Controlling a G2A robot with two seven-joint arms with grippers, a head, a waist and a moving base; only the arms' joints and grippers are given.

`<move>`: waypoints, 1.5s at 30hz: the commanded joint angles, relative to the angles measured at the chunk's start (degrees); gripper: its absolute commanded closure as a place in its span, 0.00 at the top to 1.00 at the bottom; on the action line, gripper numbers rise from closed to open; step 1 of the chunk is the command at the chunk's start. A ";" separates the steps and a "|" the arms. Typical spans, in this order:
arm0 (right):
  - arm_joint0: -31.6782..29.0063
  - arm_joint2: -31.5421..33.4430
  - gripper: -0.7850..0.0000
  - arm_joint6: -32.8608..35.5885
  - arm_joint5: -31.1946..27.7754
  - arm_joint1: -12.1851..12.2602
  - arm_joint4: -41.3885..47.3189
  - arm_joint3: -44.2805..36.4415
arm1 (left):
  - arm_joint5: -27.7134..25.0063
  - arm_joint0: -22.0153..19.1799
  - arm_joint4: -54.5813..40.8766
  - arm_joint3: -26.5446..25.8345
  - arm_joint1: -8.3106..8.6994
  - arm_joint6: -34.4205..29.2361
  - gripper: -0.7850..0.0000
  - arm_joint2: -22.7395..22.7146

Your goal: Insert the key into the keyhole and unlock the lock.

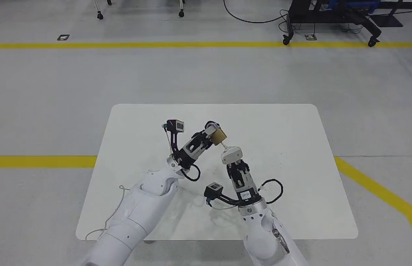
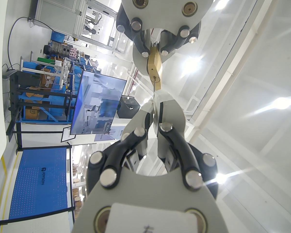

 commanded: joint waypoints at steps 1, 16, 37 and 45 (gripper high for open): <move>0.02 0.04 0.00 -0.14 0.02 -0.09 -0.16 0.08 | 0.12 -0.01 0.06 0.09 -0.09 -0.17 0.00 -0.14; 0.17 -0.46 0.00 -0.61 -0.61 -0.85 -1.77 0.72 | 0.20 0.41 -0.29 0.64 -0.89 -1.14 0.00 -0.73; -2.62 3.95 0.00 -8.67 -0.08 -0.52 -4.05 -2.33 | 1.92 -0.66 5.38 0.06 0.47 -7.23 0.00 -5.92; -4.73 6.13 0.00 -13.89 -0.67 -0.11 -1.05 -4.63 | 8.73 -1.20 5.04 -0.79 1.33 -11.67 0.00 -7.41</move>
